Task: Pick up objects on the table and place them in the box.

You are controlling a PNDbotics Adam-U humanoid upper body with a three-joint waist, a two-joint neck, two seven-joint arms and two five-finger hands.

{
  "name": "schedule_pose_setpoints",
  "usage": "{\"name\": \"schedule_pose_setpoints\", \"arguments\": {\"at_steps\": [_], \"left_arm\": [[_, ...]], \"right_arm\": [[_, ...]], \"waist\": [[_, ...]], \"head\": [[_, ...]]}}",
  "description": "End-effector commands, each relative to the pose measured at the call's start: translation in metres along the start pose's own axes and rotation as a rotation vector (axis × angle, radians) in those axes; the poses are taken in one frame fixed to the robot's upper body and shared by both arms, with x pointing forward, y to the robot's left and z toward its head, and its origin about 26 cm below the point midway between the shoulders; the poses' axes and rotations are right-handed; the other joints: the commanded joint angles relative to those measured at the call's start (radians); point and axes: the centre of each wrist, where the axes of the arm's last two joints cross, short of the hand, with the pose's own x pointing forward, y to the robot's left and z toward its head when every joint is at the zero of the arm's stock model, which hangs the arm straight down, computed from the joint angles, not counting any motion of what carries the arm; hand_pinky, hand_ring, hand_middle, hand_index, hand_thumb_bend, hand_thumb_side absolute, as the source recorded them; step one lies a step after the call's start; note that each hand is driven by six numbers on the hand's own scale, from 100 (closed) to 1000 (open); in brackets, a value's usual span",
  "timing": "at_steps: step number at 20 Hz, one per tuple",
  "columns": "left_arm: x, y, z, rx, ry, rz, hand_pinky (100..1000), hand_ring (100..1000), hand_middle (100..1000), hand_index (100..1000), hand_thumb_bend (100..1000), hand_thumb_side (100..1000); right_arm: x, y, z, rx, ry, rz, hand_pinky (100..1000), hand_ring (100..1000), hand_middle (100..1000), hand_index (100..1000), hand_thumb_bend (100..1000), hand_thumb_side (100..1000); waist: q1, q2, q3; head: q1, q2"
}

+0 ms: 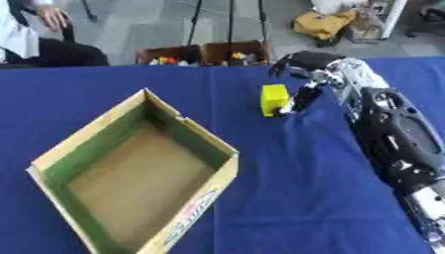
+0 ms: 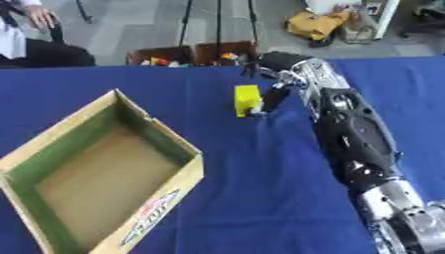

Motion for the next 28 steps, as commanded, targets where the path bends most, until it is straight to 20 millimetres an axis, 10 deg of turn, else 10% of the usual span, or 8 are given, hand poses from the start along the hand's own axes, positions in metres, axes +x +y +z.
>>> {"name": "schedule_pose_setpoints", "arguments": {"at_steps": [1, 28], "left_arm": [[0.0040, 0.0024, -0.0068, -0.031, -0.026, -0.017, 750, 663, 846, 955, 100, 1000], [0.0036, 0.0021, -0.0081, -0.032, -0.027, -0.011, 749, 664, 847, 955, 100, 1000]], "right_arm": [[-0.0034, -0.0094, 0.0015, -0.031, 0.036, 0.017, 795, 862, 483, 841, 535, 413], [-0.0050, -0.0124, 0.0036, -0.062, 0.016, -0.061, 775, 797, 117, 673, 253, 228]], "waist": [[-0.013, -0.001, 0.003], [-0.012, -0.001, 0.001]], "head": [[-0.004, -0.013], [-0.005, -0.020]]}}
